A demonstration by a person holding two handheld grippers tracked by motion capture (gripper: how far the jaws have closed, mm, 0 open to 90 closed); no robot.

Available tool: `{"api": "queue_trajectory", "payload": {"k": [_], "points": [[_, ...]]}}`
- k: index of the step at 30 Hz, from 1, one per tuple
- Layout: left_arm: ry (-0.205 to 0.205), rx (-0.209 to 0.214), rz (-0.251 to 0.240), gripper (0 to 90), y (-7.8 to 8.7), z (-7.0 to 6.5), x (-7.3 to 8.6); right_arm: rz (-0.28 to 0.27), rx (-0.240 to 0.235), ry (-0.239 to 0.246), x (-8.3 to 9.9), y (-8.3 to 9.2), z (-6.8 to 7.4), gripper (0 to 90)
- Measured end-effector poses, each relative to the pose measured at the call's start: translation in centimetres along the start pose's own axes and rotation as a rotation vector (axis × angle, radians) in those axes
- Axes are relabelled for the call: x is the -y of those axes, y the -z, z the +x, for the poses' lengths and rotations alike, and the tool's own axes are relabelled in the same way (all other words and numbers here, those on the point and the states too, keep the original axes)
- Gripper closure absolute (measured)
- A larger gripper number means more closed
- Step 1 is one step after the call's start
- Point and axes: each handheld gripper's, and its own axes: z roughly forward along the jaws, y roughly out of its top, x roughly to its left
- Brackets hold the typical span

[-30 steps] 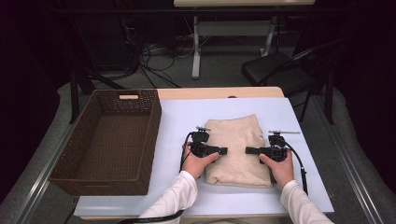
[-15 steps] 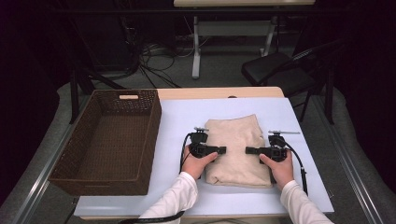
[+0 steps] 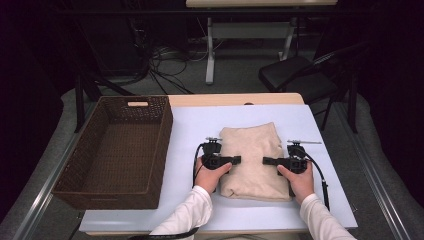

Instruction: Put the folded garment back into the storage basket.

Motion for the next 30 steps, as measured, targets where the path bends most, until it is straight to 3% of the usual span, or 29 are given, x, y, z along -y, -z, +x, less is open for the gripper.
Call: {"api": "queue_trajectory", "payload": {"k": [9, 22, 30], "points": [[0.013, 0.006, -0.017, 48.1, 0.5, -0.2, -0.1, -0.035, 0.004, 0.009, 0.1, 0.4, 0.7, 64.0], [0.009, 0.003, -0.011, 52.2, 0.8, -0.6, -0.6, -0.044, 0.012, -0.01, -0.3, 1.0, 1.5, 64.1], [-0.001, 0.008, -0.011, 53.1, 1.3, -1.1, -1.3, -0.052, 0.021, 0.006, -0.7, 1.6, 2.1, 64.2]]}}
